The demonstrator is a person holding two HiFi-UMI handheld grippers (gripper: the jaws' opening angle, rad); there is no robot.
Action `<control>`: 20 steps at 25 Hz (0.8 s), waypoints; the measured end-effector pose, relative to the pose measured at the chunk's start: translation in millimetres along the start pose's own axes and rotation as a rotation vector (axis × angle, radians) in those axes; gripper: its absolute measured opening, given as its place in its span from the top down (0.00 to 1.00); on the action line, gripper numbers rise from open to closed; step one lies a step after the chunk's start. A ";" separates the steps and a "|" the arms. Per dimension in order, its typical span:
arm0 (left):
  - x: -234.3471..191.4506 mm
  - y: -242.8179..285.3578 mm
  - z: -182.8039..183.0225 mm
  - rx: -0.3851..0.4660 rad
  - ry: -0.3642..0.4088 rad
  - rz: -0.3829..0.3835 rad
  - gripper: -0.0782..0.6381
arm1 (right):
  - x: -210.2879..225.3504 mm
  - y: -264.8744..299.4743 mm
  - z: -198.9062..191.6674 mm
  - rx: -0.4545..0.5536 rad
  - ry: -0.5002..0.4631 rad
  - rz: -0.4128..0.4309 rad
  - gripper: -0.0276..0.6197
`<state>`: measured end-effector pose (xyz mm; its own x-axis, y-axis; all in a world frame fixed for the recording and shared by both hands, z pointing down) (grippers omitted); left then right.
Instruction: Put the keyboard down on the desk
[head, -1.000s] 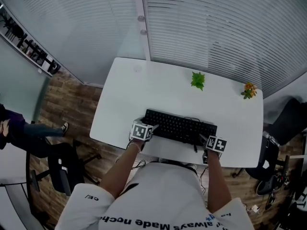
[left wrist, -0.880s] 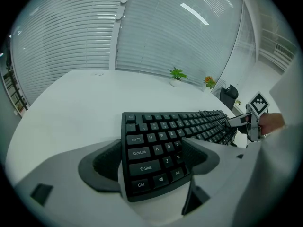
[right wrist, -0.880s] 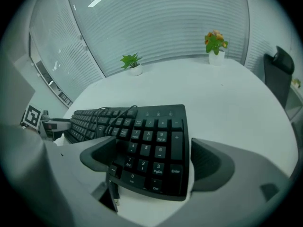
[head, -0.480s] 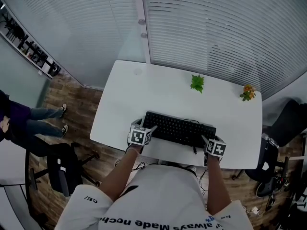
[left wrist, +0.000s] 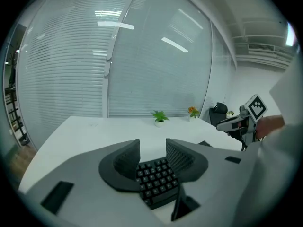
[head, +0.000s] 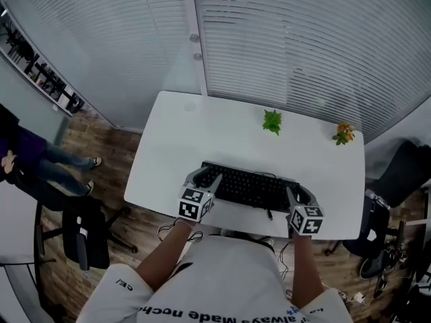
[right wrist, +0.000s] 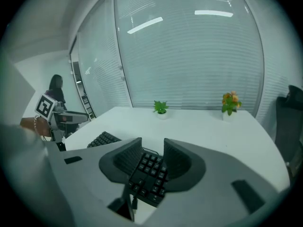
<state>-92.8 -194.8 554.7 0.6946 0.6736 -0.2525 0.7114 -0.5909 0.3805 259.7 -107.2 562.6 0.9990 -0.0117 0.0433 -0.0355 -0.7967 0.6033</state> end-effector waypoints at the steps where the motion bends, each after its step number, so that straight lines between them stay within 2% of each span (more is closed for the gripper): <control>1: 5.7 -2.8 8.5 0.026 0.009 -0.016 0.63 | -4.4 -5.3 7.6 0.026 -0.017 0.017 0.73; 5: 31.3 -15.2 40.4 0.112 0.054 -0.075 0.69 | -21.9 -32.8 40.4 0.123 -0.070 0.068 0.80; 9: 57.1 -27.7 66.2 0.186 0.102 -0.119 0.73 | -33.6 -60.7 65.9 0.206 -0.099 0.102 0.82; 15: 87.1 -49.4 104.3 0.303 0.153 -0.163 0.78 | -43.8 -92.8 89.0 0.297 -0.147 0.142 0.85; 20: 106.1 -64.2 125.3 0.355 0.210 -0.172 0.82 | -52.7 -116.4 106.9 0.342 -0.166 0.164 0.87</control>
<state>-51.4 -141.0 392.0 0.5525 0.8292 -0.0849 0.8327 -0.5537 0.0107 214.1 -78.4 405.0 0.9727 -0.2303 -0.0287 -0.2116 -0.9308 0.2981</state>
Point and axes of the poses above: the fingertips, and each gripper's own axes: y forward along the fingers, x to its right, z out of its top, the point moved 10 cm from there along -y, backward along the fingers, and after that the axes turned 9 degrees about -z, right-handed, at the moved point
